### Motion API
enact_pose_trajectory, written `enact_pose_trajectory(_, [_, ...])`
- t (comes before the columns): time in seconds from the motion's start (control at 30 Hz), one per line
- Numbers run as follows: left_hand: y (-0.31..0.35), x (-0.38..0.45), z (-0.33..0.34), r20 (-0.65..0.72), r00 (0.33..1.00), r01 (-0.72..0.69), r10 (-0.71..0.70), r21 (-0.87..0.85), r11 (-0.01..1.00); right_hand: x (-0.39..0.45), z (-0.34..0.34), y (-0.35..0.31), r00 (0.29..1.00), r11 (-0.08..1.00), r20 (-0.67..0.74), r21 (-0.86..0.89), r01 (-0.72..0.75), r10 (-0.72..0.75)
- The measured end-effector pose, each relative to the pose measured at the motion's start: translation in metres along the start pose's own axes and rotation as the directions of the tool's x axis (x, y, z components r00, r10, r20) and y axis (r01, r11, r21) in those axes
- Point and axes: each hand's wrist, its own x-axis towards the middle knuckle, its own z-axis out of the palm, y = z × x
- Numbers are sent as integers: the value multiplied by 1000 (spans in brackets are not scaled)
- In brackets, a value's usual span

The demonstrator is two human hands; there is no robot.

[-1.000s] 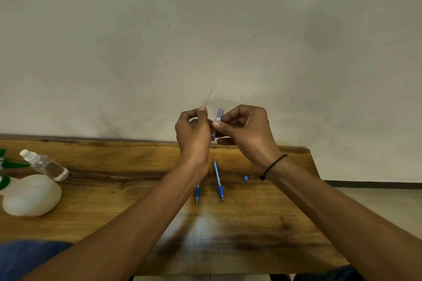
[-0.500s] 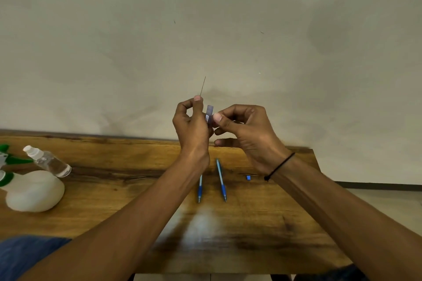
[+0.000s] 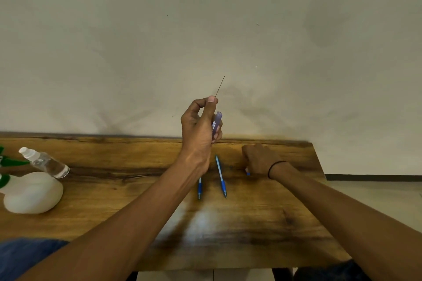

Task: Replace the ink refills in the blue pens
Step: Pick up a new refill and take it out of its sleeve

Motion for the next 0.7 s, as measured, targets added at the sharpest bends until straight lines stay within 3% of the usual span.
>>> enact_pose_trajectory(0.1, [1, -3, -2, 72, 996, 62, -58, -56, 997, 4, 21, 1, 1000, 997, -31, -72, -8, 6])
enact_pose_trajectory(0.27, [0, -4, -2, 164, 974, 181, -159, -130, 975, 15, 33, 1, 997, 1000, -72, -11, -2, 1])
enact_pose_trajectory(0.43, [1, -2, -5, 240, 939, 299, -246, -215, 930, 16, 14, -9, 982, 981, -184, 192, 3, 33])
enact_pose_trajectory(0.57, [4, -2, -5, 280, 920, 345, -275, -244, 906, -2, -35, -12, 904, 861, -425, 475, 184, 41])
enact_pose_trajectory(0.7, [5, -3, -4, 275, 923, 333, -269, -224, 916, -36, -80, -18, 784, 631, -618, 632, 450, 60])
